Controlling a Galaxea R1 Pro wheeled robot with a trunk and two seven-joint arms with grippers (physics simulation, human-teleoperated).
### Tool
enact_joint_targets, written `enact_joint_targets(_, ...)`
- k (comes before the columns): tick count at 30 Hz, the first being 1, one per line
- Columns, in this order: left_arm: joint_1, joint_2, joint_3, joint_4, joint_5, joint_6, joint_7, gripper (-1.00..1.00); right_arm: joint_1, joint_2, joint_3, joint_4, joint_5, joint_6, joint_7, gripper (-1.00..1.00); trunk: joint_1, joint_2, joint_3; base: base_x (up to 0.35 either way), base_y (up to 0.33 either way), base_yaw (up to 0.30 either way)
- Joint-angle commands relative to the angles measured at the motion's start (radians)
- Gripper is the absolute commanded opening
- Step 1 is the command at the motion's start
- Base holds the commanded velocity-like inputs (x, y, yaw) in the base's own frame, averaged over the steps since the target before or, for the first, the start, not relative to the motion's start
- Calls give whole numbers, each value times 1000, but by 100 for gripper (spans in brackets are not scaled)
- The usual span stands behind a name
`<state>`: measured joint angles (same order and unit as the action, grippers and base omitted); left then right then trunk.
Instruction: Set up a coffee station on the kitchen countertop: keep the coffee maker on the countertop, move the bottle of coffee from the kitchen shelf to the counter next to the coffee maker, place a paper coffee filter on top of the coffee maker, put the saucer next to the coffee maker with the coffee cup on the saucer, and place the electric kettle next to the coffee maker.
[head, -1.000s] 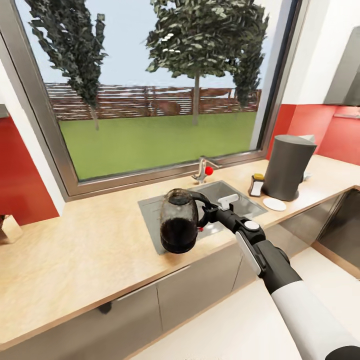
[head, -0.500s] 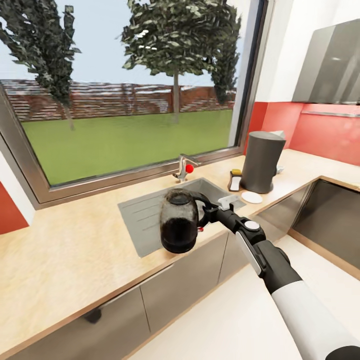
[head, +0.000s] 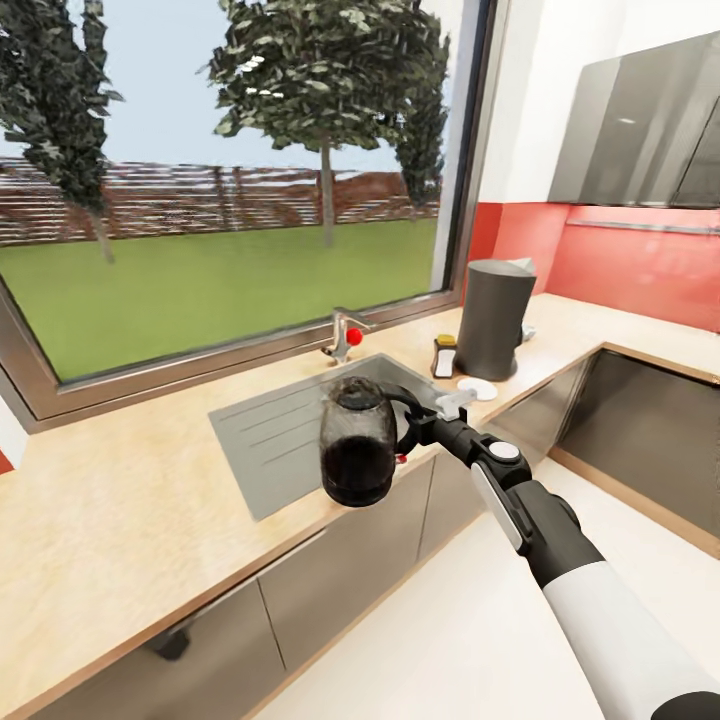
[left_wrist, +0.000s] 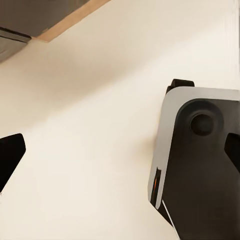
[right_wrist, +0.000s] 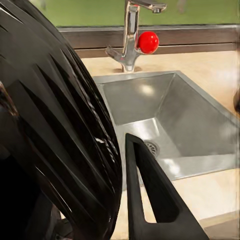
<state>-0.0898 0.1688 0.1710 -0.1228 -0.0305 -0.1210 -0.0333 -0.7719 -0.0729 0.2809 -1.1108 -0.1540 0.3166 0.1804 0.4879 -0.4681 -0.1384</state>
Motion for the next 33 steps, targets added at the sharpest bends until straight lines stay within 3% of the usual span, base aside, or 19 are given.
enact_joint_targets(1, -1, 0, 7, 1, -3, -3, -3, 100, -1, -1, 1, -1, -12, 6, -1, -100, 0, -2, -2, 0, 0, -232)
enact_joint_targets(33, 0, 0, 7, 1, -3, -3, -3, 100, -1, -1, 1, 0, -12, 6, -1, -100, 0, -2, -2, 3, 0, -281)
